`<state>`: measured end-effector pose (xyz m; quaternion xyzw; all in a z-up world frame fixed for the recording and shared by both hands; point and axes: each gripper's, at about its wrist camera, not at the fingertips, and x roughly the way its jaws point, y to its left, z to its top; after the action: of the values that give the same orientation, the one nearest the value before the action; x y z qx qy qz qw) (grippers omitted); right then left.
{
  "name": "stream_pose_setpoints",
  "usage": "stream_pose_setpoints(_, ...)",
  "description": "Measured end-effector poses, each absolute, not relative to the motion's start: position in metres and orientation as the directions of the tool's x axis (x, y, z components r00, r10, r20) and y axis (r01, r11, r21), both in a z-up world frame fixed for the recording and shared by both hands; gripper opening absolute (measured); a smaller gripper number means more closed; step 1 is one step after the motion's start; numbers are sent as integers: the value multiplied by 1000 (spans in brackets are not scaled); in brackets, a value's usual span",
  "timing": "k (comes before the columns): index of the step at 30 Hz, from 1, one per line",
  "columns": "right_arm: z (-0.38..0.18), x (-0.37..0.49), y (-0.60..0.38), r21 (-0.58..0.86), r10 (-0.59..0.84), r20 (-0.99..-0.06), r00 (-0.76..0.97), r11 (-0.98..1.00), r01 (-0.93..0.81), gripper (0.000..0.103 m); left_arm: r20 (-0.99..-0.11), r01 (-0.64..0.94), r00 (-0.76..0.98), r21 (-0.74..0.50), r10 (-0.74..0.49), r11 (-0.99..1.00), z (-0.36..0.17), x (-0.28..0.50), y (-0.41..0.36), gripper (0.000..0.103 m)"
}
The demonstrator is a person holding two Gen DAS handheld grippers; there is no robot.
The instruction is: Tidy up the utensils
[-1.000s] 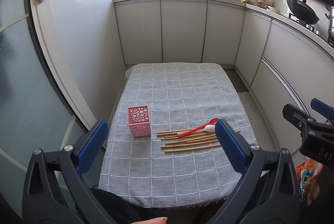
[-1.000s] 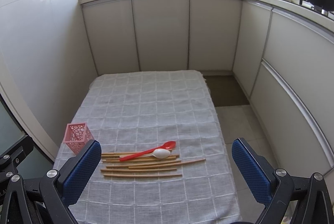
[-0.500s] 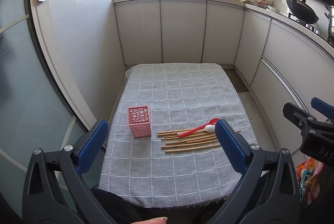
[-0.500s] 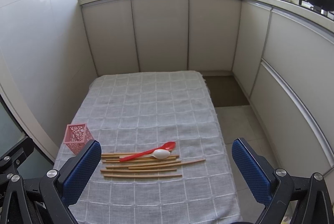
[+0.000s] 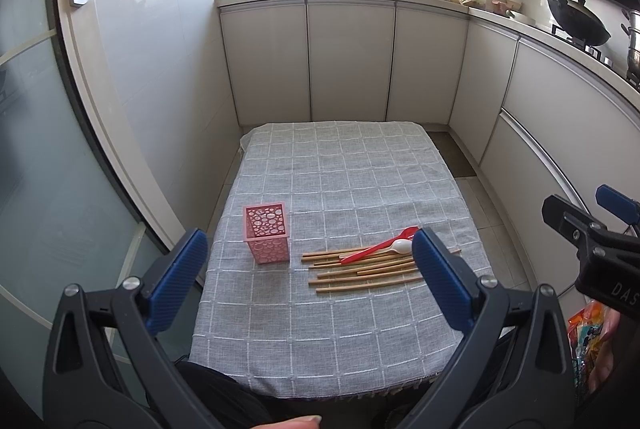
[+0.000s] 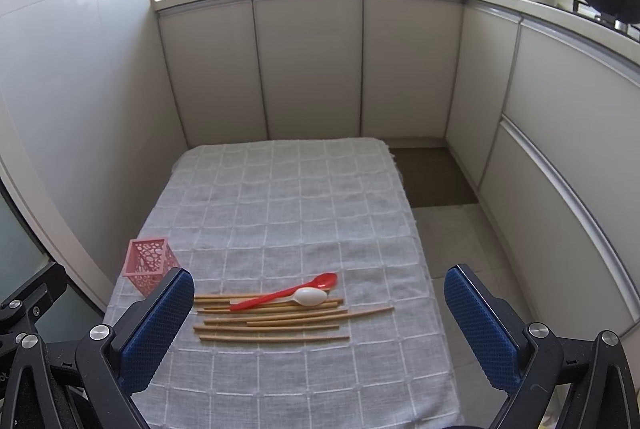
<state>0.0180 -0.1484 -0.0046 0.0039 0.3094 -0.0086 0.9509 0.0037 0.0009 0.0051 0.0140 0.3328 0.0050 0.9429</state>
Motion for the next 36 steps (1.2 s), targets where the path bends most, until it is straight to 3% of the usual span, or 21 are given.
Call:
stream_pose_setpoints(16, 1, 17, -148, -14, -42, -547, 836, 999, 41, 103, -610, -3, 793, 18, 13, 1000, 5, 10, 0, 102)
stream_pose_setpoints(26, -8, 30, -151, -95, -137, -504, 853, 990, 103, 103, -606, 1, 796, 9, 5, 1000, -9, 30, -6, 102)
stream_pose_setpoints(32, -25, 48, -161, -132, -173, -495, 852, 984, 123, 103, -613, 78, 789, 38, -38, 996, -31, 51, -25, 102)
stream_pose_setpoints(36, -45, 67, -176, -121, -170, -537, 826, 985, 124, 103, -654, 178, 749, 44, -106, 983, -58, 78, -37, 102)
